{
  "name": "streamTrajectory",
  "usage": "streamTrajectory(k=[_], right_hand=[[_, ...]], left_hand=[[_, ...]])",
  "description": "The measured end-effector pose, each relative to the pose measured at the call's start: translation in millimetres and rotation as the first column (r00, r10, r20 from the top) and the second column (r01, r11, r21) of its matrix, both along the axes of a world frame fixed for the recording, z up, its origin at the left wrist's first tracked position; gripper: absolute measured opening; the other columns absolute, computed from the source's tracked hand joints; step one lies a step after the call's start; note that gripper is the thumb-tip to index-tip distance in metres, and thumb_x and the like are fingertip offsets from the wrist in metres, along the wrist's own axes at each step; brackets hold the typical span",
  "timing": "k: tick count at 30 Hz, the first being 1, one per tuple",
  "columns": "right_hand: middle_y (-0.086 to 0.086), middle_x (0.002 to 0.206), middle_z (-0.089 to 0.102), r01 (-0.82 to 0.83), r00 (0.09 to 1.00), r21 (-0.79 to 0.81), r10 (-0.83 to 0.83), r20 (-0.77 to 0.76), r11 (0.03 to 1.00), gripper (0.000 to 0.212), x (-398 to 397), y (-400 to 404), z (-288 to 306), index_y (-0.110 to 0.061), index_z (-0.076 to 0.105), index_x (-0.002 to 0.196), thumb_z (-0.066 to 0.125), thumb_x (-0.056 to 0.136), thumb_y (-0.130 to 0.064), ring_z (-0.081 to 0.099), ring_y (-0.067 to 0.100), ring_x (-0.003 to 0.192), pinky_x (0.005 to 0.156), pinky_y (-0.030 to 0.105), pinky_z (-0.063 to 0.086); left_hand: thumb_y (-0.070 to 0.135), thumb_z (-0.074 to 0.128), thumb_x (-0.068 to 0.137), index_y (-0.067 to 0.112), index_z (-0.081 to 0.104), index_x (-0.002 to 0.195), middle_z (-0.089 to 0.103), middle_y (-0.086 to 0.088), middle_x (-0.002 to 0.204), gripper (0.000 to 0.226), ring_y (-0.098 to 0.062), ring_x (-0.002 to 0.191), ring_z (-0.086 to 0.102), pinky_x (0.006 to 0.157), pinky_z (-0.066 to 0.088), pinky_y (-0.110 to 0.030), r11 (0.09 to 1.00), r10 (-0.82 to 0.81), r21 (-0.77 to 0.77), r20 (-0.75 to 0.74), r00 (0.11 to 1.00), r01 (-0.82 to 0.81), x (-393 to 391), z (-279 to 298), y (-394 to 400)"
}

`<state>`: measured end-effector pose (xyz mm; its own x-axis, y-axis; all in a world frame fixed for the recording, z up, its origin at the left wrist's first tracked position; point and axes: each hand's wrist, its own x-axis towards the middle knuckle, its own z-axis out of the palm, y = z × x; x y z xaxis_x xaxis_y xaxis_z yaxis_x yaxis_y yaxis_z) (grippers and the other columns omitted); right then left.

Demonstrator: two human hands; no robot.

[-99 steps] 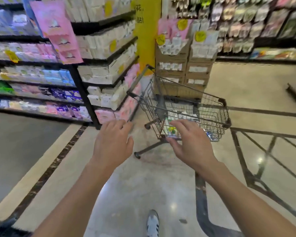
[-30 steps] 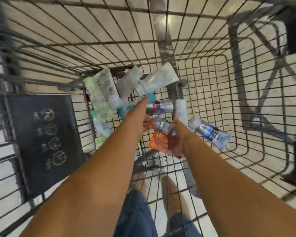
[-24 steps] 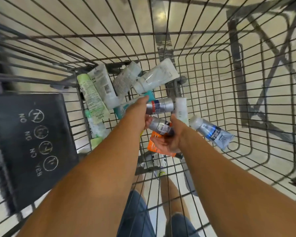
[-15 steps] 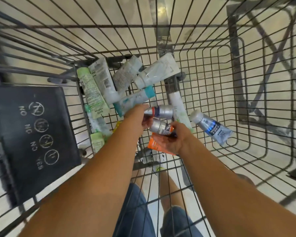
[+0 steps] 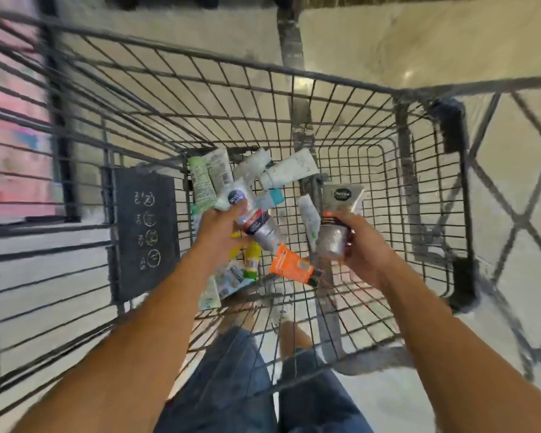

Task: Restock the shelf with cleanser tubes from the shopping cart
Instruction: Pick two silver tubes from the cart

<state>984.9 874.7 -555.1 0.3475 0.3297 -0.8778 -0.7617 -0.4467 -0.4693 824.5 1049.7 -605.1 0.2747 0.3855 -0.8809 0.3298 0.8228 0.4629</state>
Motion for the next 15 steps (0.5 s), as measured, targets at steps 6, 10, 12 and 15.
streamTrajectory(k=[6,10,12,15], right_hand=[[0.009,0.093,0.070,-0.247,0.966,0.217,0.223,0.132,0.944,0.019,-5,36,100,-0.013,0.059,0.114,0.057,0.097,-0.021,0.066,0.029,0.082,0.083,0.049,0.054],[0.011,0.095,0.073,-0.376,0.922,0.289,0.324,0.210,0.881,0.017,-19,54,154,-0.012,0.062,0.110,0.060,0.097,-0.022,0.070,0.030,0.082,0.081,0.046,0.056],[0.012,0.096,0.073,-0.452,0.888,0.333,0.382,0.256,0.828,0.023,-26,62,180,-0.010,0.062,0.114,0.064,0.094,-0.023,0.070,0.030,0.085,0.081,0.046,0.056],[0.007,0.092,0.073,-0.551,0.832,0.406,0.444,0.333,0.729,0.019,-40,74,219,-0.012,0.064,0.110,0.065,0.092,-0.018,0.070,0.025,0.082,0.082,0.047,0.056]], left_hand=[[0.018,0.070,0.088,0.012,0.056,0.125,0.070,-0.008,0.108,0.040,-0.026,0.097,0.070,0.072,0.059,-0.047,0.998,0.052,0.033,0.189,0.981,-0.059,-12,109,21],[-0.005,0.069,0.080,0.009,0.063,0.116,0.070,-0.015,0.111,0.039,-0.031,0.106,0.067,0.086,0.058,-0.050,0.989,-0.065,0.148,0.317,0.946,0.018,-39,180,17],[-0.008,0.069,0.080,0.011,0.064,0.111,0.074,-0.007,0.100,0.037,-0.024,0.095,0.070,0.077,0.060,-0.039,0.966,-0.085,0.257,0.311,0.947,0.002,-57,218,10],[0.003,0.077,0.071,0.009,0.067,0.106,0.075,-0.007,0.096,0.037,-0.023,0.089,0.069,0.082,0.056,-0.037,0.916,-0.002,0.384,0.296,0.955,-0.118,-89,269,-5]])
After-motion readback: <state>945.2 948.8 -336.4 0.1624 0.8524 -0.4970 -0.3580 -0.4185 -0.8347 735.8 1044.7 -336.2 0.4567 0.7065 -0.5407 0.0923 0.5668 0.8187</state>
